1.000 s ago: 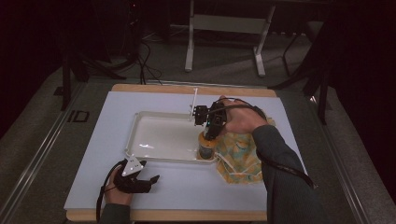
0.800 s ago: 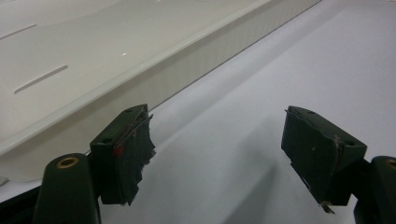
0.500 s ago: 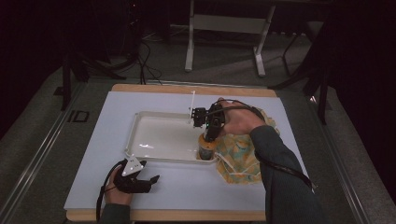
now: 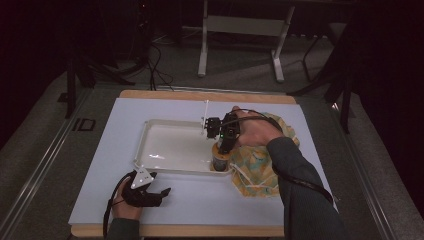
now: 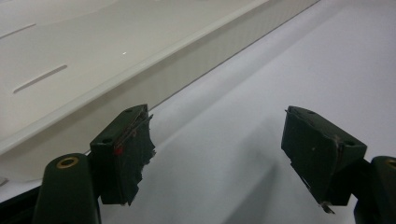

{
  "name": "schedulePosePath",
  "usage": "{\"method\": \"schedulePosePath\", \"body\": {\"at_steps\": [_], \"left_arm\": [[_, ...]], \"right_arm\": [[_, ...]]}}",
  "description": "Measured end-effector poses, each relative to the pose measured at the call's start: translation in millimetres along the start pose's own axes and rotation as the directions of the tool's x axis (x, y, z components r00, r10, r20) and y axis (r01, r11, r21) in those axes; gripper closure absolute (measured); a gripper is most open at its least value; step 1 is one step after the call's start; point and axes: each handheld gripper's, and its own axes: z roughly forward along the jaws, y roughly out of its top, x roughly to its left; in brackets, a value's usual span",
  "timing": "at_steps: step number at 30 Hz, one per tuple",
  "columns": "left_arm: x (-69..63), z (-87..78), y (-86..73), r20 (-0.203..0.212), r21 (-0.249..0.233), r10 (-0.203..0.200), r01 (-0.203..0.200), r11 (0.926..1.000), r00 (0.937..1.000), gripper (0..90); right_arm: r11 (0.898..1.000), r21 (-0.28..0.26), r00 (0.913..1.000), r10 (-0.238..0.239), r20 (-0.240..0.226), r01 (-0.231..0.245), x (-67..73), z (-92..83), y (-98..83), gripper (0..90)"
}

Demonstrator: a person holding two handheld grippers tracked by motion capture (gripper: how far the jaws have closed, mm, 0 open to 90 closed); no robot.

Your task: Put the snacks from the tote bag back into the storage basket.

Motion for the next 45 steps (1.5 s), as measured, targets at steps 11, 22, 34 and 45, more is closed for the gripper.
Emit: {"method": "schedulePosePath", "body": {"at_steps": [11, 22, 34, 45], "left_arm": [[-0.1, 0.0, 0.0, 0.0, 0.0, 0.001, -0.001, 1.0, 1.0, 24.4], [0.0, -0.1, 0.1, 0.001, 0.004, 0.0, 0.0, 1.0, 1.0, 24.4], [0.0, -0.1, 0.1, 0.001, 0.003, 0.0, 0.0, 1.0, 1.0, 24.4], [0.1, 0.2, 0.1, 0.002, 0.003, -0.004, 0.004, 1.0, 1.0, 24.4]], "right_arm": [[1.0, -0.016, 0.9999, 0.007, 0.008, -0.007, 0.3, 3.4, -1.1, 43.7], [0.998, -0.066, 0.9992, 0.023, 0.033, -0.021, -0.1, -1.7, -2.1, 40.5], [0.996, -0.095, 0.998, 0.004, 0.063, 0.002, 4.3, -14.4, -3.9, 40.9], [0.986, -0.164, 0.9972, 0.038, 0.065, -0.027, 4.7, -27.6, -20.8, 39.5]]}}
